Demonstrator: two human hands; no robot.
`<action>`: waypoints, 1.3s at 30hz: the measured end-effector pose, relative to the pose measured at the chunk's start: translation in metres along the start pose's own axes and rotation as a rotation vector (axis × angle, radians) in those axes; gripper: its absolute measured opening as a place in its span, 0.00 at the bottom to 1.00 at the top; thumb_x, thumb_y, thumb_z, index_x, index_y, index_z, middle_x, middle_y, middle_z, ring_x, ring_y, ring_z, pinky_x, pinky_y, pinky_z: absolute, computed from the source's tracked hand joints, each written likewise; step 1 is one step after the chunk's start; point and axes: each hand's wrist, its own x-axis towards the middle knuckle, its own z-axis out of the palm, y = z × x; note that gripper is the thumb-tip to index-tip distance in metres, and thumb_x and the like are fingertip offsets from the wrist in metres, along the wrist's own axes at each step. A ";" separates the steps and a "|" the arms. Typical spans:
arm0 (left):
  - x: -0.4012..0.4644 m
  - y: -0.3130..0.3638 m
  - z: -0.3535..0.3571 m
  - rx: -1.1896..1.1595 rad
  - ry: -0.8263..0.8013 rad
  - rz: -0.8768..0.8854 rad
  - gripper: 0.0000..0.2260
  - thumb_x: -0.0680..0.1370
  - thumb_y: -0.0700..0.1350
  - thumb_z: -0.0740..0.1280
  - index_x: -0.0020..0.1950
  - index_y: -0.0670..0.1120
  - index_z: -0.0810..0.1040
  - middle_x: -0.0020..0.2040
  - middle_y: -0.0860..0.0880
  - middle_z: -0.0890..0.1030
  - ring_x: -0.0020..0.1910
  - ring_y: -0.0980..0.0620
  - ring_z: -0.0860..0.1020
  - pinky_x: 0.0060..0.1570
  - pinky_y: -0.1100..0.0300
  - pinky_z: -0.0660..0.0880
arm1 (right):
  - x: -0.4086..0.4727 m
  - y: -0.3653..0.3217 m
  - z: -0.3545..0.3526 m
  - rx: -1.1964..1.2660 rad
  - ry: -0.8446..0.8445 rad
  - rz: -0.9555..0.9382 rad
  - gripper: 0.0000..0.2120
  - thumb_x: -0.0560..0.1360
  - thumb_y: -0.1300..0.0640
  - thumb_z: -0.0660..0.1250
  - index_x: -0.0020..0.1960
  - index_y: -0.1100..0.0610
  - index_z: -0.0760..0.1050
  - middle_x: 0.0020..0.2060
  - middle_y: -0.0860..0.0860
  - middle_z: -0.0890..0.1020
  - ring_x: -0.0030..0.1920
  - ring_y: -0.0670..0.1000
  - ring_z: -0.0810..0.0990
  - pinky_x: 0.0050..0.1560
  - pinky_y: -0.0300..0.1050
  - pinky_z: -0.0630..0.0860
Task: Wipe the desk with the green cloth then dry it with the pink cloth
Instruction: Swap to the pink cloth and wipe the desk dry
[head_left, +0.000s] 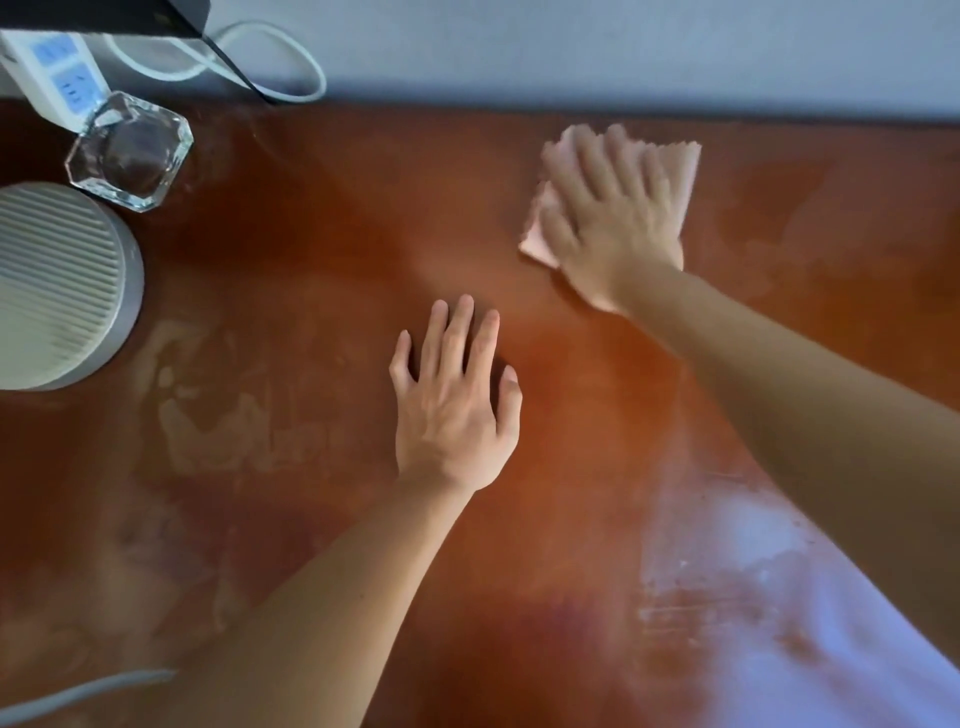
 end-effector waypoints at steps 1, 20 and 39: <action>0.000 0.000 0.000 -0.002 0.003 0.001 0.23 0.83 0.52 0.55 0.76 0.45 0.70 0.79 0.43 0.68 0.80 0.43 0.62 0.76 0.38 0.56 | -0.011 -0.016 0.004 -0.020 -0.006 -0.076 0.30 0.83 0.41 0.37 0.84 0.46 0.45 0.84 0.52 0.47 0.83 0.57 0.42 0.81 0.58 0.40; 0.000 0.001 0.001 0.001 -0.013 -0.004 0.24 0.83 0.53 0.55 0.76 0.45 0.70 0.79 0.44 0.67 0.80 0.43 0.62 0.76 0.38 0.56 | 0.032 -0.035 -0.004 -0.060 -0.010 -0.228 0.28 0.85 0.42 0.41 0.84 0.46 0.49 0.84 0.51 0.51 0.83 0.56 0.45 0.81 0.58 0.41; -0.001 0.000 -0.008 0.018 -0.114 0.063 0.23 0.84 0.51 0.54 0.78 0.48 0.68 0.81 0.46 0.64 0.81 0.39 0.59 0.76 0.38 0.54 | -0.130 -0.006 0.028 0.021 -0.028 0.098 0.29 0.84 0.40 0.40 0.84 0.45 0.50 0.83 0.50 0.52 0.83 0.56 0.46 0.81 0.60 0.46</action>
